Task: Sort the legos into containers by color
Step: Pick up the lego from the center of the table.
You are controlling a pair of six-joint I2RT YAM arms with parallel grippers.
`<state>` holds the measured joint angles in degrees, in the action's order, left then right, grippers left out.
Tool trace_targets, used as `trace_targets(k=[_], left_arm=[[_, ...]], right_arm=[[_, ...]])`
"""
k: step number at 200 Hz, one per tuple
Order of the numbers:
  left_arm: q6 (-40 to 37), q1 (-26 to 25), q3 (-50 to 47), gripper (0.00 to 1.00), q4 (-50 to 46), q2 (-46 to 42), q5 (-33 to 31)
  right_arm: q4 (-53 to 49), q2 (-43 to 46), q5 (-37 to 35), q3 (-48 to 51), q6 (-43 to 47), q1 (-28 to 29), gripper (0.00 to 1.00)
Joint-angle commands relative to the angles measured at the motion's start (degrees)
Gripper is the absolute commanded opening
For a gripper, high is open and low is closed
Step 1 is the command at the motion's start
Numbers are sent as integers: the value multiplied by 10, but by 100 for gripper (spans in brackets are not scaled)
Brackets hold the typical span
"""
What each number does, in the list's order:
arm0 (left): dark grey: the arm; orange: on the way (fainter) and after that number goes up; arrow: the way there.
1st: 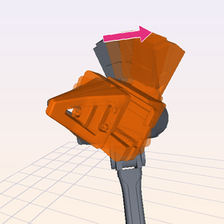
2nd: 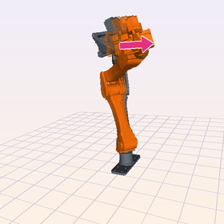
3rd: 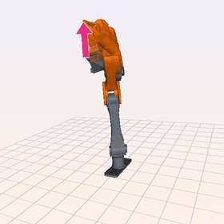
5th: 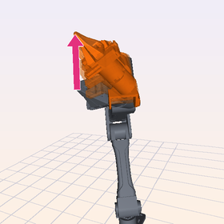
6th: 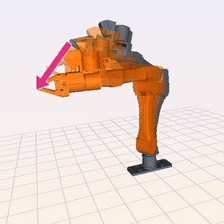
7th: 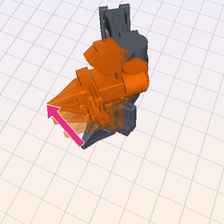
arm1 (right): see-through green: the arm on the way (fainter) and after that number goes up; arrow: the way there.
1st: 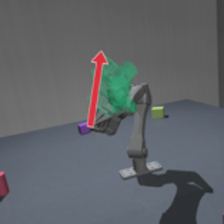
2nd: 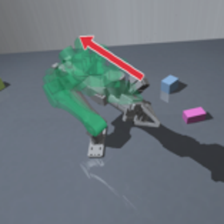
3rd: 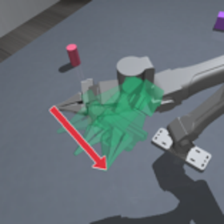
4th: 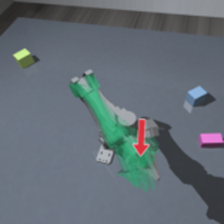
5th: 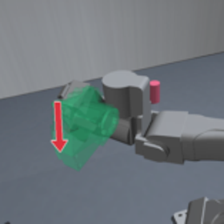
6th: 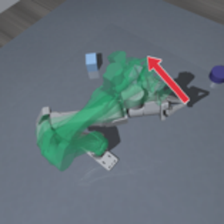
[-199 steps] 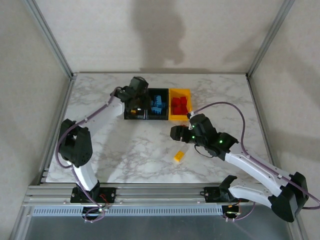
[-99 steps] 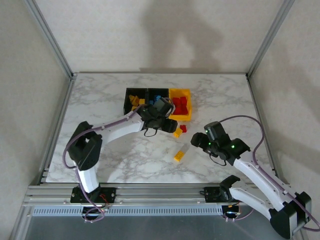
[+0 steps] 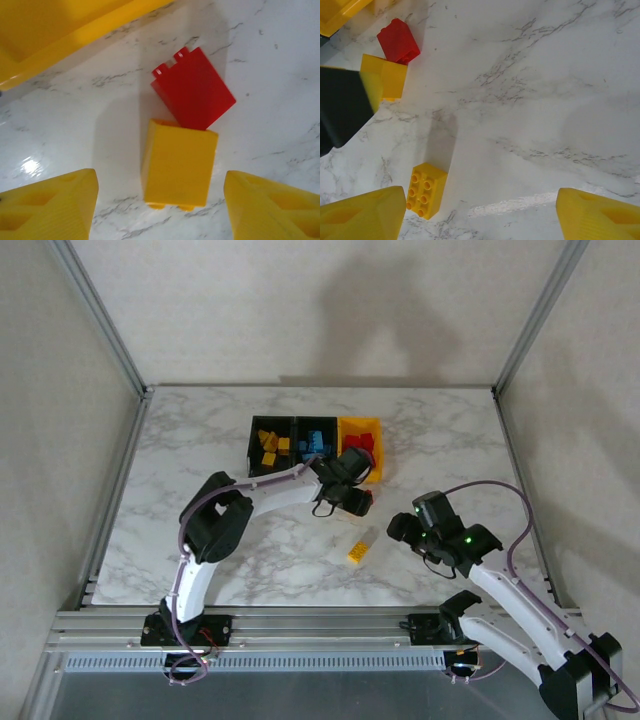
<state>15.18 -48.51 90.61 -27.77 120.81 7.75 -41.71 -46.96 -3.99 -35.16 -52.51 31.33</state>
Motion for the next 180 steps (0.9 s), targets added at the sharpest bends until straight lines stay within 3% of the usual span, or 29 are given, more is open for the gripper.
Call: trace_targets(k=[1,33,62,82,138,168,180], left_arm=[[-9,-5,37,66,-27,27,-15],[-7,-6,65,57,-45,56,-31],[-9,-6,61,35,-51,52,-27],[-9,-6,53,27,-53,38,-29],[7,-6,-7,24,-47,-55,-56],[19,1,-51,24,-37,-128,-72],[25,10,-71,24,-34,-158,-81]], right_arm=[[13,3,9,10,4,-4,79],[15,6,6,9,5,-5,79],[15,7,3,11,6,-5,79],[21,5,3,12,7,-6,79],[51,7,21,2,25,-6,78],[145,-1,116,-6,79,3,76],[171,-17,120,-19,87,25,76]])
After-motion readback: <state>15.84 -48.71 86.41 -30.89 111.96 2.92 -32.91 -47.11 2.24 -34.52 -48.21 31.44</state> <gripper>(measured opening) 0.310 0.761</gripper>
